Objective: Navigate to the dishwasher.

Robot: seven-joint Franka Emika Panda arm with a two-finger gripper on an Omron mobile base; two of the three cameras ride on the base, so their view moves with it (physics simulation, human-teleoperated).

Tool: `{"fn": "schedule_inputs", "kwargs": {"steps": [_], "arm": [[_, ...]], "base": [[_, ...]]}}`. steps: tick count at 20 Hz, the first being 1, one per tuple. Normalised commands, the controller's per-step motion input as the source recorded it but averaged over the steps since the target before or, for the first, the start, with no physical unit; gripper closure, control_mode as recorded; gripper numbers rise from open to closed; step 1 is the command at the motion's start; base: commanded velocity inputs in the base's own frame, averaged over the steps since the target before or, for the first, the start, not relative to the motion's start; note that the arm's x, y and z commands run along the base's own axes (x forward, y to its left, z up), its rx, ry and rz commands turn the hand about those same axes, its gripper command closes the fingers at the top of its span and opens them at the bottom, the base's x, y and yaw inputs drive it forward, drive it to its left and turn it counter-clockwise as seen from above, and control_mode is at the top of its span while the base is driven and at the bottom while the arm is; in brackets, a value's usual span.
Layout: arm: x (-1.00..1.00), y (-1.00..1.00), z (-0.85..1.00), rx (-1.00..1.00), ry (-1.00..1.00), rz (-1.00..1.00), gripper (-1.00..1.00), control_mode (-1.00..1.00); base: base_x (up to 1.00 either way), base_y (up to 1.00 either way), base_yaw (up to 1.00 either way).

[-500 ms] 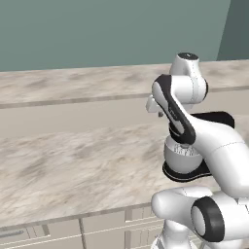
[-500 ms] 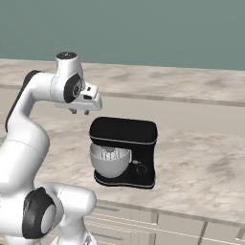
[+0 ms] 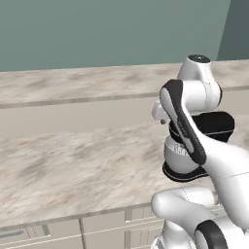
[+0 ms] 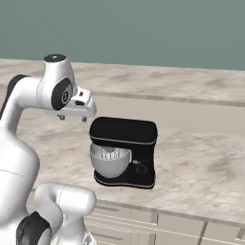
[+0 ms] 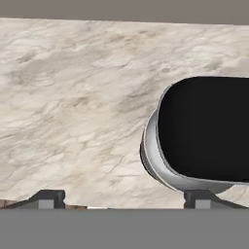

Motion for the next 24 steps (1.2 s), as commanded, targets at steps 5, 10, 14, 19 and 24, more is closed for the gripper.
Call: {"fn": "schedule_inputs", "kwargs": {"steps": [5,10,14,19,24], "arm": [[-0.98,0.06,-0.24,-0.10,-0.34,-0.04,-1.00,-1.00],[-0.58,0.00,-0.15,0.00,-0.26,-0.06,-1.00,1.00],[0.00,0.00,0.00,0.00,0.00,0.00,-1.00,1.00],[0.00,0.00,0.00,0.00,0.00,0.00,-1.00,1.00],[0.00,0.00,0.00,0.00,0.00,0.00,-1.00,1.00]], "base": [[0.00,0.00,0.00],[-0.40,0.00,-0.03],[-1.00,0.00,-0.08],[-0.81,0.03,-0.07],[-0.37,0.78,-0.02]]}}
